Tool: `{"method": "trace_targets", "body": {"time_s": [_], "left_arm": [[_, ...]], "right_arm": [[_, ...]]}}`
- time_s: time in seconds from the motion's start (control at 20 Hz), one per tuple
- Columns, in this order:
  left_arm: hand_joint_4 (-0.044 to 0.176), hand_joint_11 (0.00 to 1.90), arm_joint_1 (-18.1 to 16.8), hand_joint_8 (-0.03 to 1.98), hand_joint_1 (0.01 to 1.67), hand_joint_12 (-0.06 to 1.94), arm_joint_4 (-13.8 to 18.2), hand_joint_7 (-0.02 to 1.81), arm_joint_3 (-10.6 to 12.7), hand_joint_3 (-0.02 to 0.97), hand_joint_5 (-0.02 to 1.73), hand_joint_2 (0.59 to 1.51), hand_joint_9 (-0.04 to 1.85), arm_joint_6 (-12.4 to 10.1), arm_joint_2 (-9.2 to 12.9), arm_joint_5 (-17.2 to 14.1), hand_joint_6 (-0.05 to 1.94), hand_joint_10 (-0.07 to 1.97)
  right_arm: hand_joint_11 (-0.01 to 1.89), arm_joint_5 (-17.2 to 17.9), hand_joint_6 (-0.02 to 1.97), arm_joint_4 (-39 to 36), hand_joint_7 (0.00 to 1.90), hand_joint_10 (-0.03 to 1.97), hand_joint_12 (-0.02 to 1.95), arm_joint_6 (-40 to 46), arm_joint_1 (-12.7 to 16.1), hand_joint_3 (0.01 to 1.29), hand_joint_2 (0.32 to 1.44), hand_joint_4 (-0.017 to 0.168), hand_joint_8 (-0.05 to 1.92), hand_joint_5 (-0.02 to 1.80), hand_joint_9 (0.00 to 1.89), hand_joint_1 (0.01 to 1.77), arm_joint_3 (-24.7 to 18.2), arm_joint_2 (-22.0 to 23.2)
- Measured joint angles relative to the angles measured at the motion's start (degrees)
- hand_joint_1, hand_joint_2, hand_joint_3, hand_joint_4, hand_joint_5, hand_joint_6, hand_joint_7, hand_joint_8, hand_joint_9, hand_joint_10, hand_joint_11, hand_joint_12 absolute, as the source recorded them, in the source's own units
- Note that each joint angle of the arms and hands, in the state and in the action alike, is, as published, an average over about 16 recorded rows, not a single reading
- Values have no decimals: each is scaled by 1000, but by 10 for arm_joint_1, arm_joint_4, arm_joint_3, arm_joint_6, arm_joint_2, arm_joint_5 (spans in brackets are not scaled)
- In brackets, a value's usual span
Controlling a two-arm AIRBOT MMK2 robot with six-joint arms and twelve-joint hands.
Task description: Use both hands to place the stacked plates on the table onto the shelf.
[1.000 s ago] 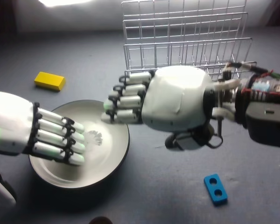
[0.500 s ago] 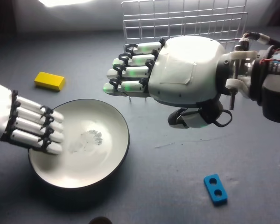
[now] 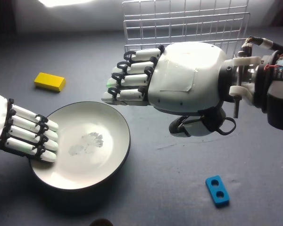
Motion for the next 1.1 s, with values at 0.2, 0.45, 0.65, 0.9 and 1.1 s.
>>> {"method": "trace_targets", "body": {"time_s": [0.2,0.45,0.65,0.9,1.1], "left_arm": [[0,16,7,0,15,-21,-4,9,1,15,11,1147,11,5,-4,4,4,11],[-1,15,13,-5,15,-18,-11,-2,-16,15,7,1147,3,6,-7,20,-4,8],[-1,15,11,-8,15,-13,-14,-10,-42,14,3,1145,1,2,-8,40,-10,6],[-1,14,1,-13,15,-7,-18,-15,-78,14,1,1145,3,-12,-9,66,-15,5],[-1,14,-8,-14,15,-1,-19,-15,-99,14,3,1146,10,-25,-9,82,-15,5]], "right_arm": [[15,-2,20,0,60,9,623,0,0,24,1055,8,12,119,61,1094,-2,0],[16,-5,21,0,77,11,646,-3,0,23,1056,8,13,129,73,1099,-2,-2],[16,-7,21,0,82,12,608,-7,0,23,1058,8,13,126,74,1095,-2,-6],[16,-12,20,0,66,12,481,-16,0,22,1059,8,12,103,58,1080,-2,-13],[15,-17,20,0,47,12,317,-25,-4,23,1058,8,12,74,42,1055,-1,-22]]}}
